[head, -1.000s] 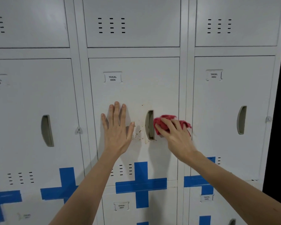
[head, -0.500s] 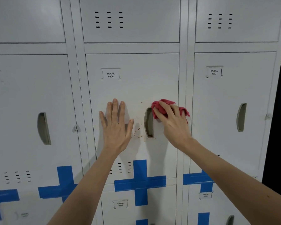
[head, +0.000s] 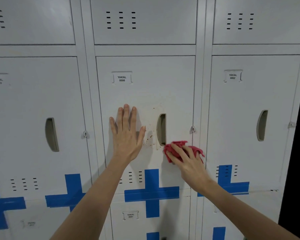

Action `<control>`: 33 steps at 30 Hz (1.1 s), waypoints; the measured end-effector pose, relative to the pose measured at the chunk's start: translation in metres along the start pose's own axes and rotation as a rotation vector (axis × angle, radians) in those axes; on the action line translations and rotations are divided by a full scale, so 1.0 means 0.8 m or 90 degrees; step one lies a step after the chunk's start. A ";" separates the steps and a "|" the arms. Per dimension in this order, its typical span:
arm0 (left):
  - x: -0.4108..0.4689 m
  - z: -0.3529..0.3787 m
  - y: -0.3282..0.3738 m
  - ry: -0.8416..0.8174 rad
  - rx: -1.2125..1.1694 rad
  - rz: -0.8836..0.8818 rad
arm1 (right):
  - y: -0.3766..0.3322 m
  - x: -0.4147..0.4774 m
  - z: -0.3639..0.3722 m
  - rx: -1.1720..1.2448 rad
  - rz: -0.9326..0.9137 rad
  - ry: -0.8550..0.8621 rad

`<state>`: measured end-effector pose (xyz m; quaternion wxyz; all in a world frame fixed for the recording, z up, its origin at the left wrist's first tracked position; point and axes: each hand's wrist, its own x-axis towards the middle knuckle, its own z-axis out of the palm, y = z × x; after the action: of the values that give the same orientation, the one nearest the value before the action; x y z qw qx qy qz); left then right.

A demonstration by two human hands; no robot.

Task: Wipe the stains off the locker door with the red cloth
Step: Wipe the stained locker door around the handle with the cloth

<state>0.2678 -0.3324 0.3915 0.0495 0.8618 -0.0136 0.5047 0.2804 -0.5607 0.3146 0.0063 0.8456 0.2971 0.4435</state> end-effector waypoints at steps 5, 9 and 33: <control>-0.010 -0.006 -0.008 -0.003 0.013 -0.005 | -0.003 -0.008 0.011 0.105 0.140 0.040; -0.031 -0.001 -0.026 -0.015 0.029 -0.032 | -0.032 -0.014 0.023 0.081 0.140 0.007; -0.036 -0.003 -0.033 -0.039 0.002 -0.029 | -0.072 -0.016 0.028 0.167 0.163 -0.047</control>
<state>0.2533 -0.3069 0.3657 0.0593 0.8769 0.0049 0.4771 0.2629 -0.5137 0.2760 -0.1497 0.8859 0.2415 0.3666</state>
